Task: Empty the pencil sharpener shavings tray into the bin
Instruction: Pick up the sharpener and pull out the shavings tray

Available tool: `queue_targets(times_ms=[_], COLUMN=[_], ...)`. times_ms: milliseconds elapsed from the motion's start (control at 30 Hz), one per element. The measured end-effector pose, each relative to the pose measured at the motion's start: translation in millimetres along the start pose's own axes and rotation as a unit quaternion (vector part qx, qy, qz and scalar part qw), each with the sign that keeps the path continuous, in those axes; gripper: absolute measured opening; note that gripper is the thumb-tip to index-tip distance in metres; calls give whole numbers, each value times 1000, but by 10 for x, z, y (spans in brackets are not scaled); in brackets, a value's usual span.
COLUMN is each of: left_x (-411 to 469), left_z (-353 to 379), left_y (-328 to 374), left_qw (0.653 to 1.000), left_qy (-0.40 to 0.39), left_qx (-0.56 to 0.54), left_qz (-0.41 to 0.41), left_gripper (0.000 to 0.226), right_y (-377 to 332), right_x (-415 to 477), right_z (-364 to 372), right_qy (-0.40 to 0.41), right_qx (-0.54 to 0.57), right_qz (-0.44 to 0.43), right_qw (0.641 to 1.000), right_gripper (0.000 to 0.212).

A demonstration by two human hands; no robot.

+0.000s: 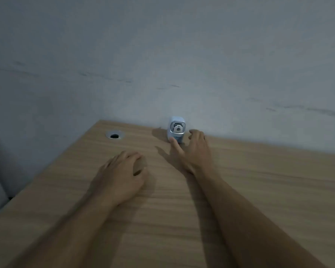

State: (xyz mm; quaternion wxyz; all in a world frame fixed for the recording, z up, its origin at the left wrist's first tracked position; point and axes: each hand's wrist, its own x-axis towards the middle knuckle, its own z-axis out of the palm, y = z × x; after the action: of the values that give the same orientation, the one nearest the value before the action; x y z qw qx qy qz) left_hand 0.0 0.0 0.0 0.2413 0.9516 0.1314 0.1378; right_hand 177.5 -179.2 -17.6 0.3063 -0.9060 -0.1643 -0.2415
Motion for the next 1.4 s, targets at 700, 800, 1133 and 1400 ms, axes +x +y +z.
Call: queue_targets(times_ms=[700, 800, 1133, 1400], left_x=[49, -6, -420, -449], left_z=[-34, -76, -208, -237], left_y=[5, -48, 14, 3], left_qw=[989, 980, 933, 932], left_qy=[20, -29, -229, -241], left_qx=[-143, -185, -231, -243], left_qz=[20, 60, 157, 120], left_gripper=[31, 31, 58, 48], right_y=[-100, -122, -138, -81], right_x=[-285, -664, -1409, -1331], right_z=[-119, -465, -1201, -1254], right_qy=[-97, -121, -217, -273], right_qx=[140, 142, 163, 205], right_qz=[11, -4, -92, -110], right_qw=[985, 982, 958, 933], right_gripper=[55, 56, 75, 72])
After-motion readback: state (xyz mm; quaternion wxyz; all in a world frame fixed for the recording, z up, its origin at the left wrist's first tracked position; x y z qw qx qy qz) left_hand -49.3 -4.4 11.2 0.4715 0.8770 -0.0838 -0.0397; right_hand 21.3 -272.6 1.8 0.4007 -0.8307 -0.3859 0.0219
